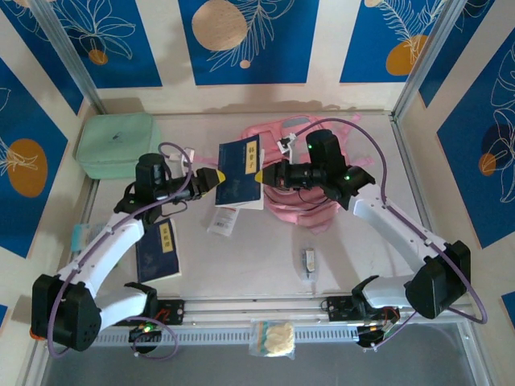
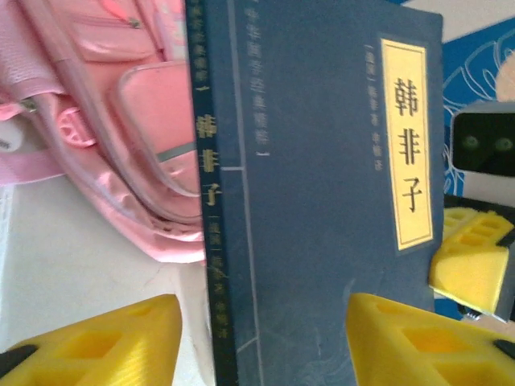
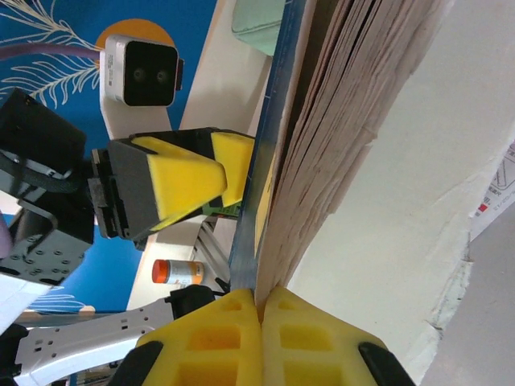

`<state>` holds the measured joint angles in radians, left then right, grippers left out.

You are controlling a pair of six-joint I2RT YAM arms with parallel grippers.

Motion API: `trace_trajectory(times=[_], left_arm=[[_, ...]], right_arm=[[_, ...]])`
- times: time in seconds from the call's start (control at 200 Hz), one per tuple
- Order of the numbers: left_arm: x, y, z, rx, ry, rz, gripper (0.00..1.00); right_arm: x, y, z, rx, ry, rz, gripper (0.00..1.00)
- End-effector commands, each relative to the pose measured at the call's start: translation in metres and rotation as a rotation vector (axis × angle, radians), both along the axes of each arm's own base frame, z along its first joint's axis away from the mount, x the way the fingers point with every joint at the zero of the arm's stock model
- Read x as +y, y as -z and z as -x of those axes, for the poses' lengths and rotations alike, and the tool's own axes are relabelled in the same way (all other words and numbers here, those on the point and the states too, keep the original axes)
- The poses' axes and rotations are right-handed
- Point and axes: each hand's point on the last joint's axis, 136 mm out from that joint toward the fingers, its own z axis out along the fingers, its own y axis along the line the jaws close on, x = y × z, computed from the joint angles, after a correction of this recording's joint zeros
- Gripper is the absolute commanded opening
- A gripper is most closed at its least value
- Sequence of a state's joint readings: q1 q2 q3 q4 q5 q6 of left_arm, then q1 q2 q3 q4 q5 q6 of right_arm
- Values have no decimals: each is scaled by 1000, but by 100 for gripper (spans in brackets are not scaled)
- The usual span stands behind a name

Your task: Pack books, pencil case, and school supplies into a backpack

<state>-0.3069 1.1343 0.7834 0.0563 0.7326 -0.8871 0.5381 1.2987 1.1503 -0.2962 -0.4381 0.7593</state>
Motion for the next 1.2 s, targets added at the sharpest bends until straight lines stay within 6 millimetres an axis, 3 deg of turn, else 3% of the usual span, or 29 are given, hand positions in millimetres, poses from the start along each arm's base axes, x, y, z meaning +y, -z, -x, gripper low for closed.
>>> trace_trajectory(times=[0.0,0.23,0.565,0.62,0.8,1.02,1.195], left_arm=[[-15,-27,1,-64,42,119,50],[-25,-43,8,-102,61,99,36],[-33,-59,4,-124,47,124,4],[-35,-62,3,-129,51,129,0],[-41,-78,-1,-151,64,167,0],[-46,-96,-1,-179,74,188,0],[-56,-114,3,-208,96,228,0]], right_arm=[[-2,-11,5,-35,-21,-43,0],[-11,4,-2,-2,3,-36,0],[-18,8,-2,-5,15,-16,0],[-20,9,-2,-8,21,-8,6],[-33,15,1,-4,56,27,25],[-57,21,4,36,109,39,62],[-67,9,13,67,86,-62,83]])
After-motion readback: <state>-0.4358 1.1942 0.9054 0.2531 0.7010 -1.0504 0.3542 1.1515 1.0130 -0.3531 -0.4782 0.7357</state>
